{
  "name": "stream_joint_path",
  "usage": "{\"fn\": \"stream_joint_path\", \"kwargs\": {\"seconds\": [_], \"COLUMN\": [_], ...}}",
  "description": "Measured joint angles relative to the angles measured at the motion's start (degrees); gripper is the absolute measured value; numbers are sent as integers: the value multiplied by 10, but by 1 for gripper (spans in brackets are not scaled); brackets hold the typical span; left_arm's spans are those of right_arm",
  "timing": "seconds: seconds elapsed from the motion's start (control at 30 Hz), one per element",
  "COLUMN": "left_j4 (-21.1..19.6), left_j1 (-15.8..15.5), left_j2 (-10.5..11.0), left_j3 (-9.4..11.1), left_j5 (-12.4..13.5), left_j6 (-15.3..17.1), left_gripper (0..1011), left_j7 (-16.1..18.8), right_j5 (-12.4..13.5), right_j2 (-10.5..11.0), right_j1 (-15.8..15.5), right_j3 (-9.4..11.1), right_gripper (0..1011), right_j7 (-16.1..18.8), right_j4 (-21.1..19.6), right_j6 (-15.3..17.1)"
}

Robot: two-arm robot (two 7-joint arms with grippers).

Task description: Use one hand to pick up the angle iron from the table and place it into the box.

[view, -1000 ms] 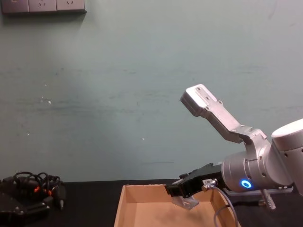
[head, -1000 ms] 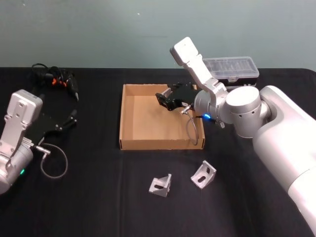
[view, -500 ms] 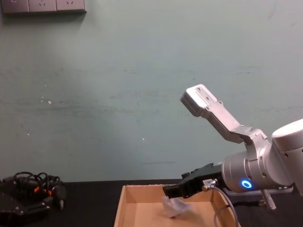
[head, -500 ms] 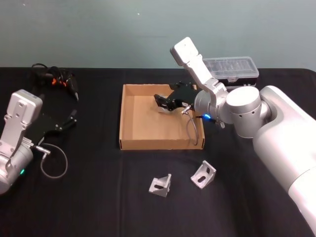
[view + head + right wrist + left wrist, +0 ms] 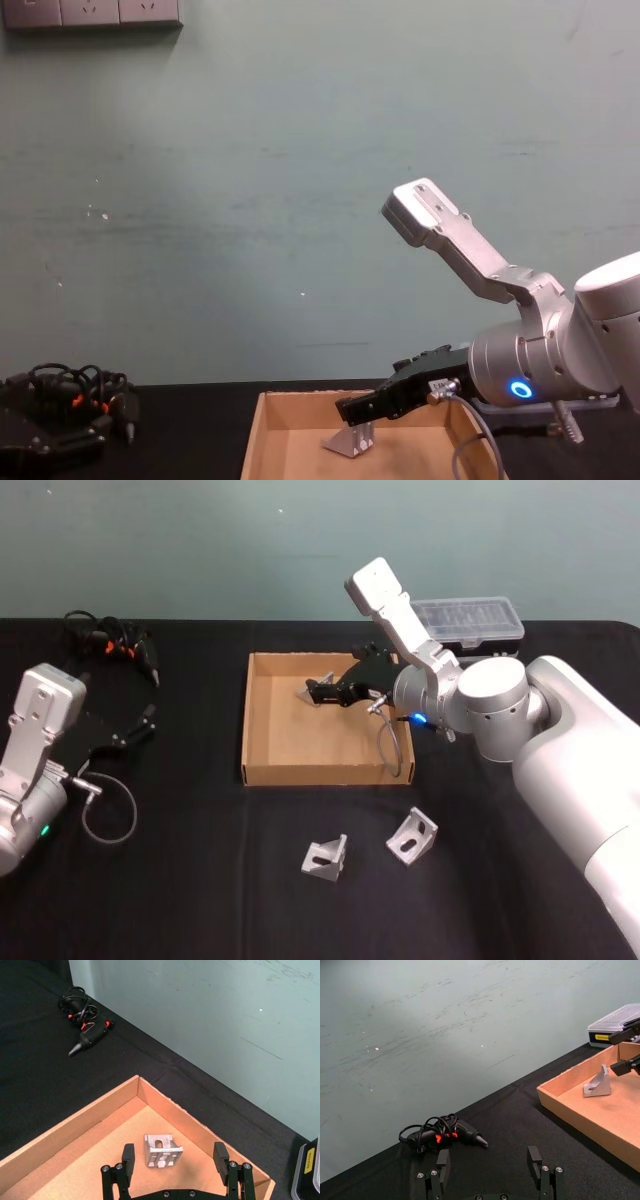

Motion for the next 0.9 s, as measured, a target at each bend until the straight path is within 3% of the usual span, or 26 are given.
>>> {"fn": "stream_joint_path", "kwargs": {"seconds": [0.23,0.43,0.57,0.67,0.7,0.9], "left_j4": [0,0,0,0,0,0], "left_j1": [0,0,0,0,0,0], "left_j2": [0,0,0,0,0,0], "left_j3": [0,0,0,0,0,0], "left_j5": [0,0,0,0,0,0], "left_j6": [0,0,0,0,0,0], "left_gripper": [1011,1011,1011,1012,1012,1012], "left_j7": [0,0,0,0,0,0], "right_j5": [0,7,12,22,22,51], "right_j2": [0,20,42,70,70,132], "right_j1": [0,-32,-65,-108,-108,-208], "right_j3": [0,14,22,34,34,68], "right_gripper": [1000,1000,1000,1002,1002,1000], "right_j7": [0,5,9,11,11,14], "right_j4": [-1,-68,-140,-223,-223,-376], "right_j6": [0,7,29,61,61,115]}}
